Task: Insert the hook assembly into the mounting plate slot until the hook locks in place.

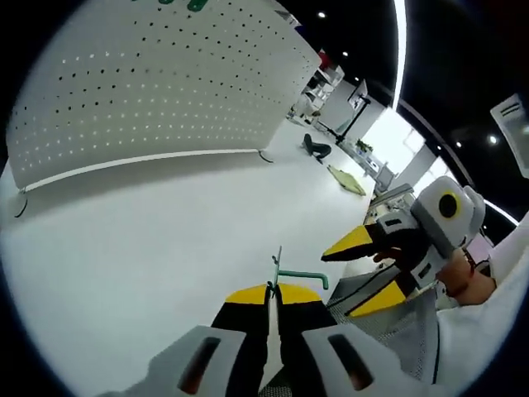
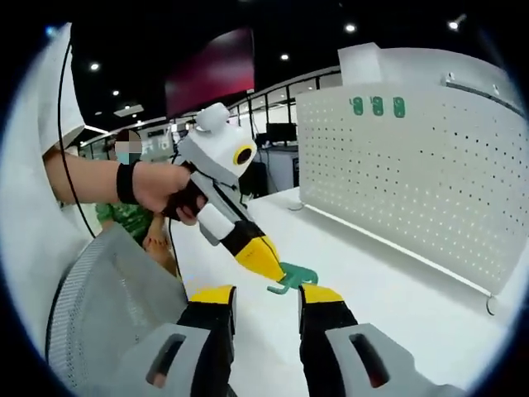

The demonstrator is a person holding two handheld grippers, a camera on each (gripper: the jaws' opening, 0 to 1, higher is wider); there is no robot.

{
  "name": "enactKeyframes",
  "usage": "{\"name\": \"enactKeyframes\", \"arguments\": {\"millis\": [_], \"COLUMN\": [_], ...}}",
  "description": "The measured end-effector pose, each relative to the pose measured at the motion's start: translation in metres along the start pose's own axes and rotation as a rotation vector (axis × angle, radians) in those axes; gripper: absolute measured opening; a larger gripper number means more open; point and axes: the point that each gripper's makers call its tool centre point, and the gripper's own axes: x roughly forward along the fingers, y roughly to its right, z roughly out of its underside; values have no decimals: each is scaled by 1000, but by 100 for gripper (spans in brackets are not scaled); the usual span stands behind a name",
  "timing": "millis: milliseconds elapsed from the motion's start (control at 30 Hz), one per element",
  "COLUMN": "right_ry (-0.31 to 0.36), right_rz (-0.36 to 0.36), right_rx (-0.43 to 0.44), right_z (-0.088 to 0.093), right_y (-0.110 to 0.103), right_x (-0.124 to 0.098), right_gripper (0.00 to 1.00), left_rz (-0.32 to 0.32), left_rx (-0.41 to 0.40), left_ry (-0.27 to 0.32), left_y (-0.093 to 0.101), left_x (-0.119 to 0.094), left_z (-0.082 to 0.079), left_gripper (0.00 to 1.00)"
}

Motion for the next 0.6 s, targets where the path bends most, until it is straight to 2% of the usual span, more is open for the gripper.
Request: {"name": "enactKeyframes", "arguments": {"millis": [100,167,200,433,600], "right_ry": [-3,-31,-56,-73,-153], "right_rz": [-5,1,-2,6,19], "right_rx": [-11,-45,-77,-155,-286], "right_z": [1,5,8,8,18], "right_y": [-1,0,-1,-2,-1], "right_x": [0,0,1,4,3], "right_gripper": [22,18,17,12,10], "left_rz": [19,38,42,69,76], "left_rx": [-6,-23,-19,-26,-44], "left_ry": [-7,-13,-21,-60,-90], "left_y": [4,8,9,16,18], "left_x": [0,0,0,2,2], "left_z": [1,2,3,7,10], "left_gripper": [3,3,3,3,3]}}
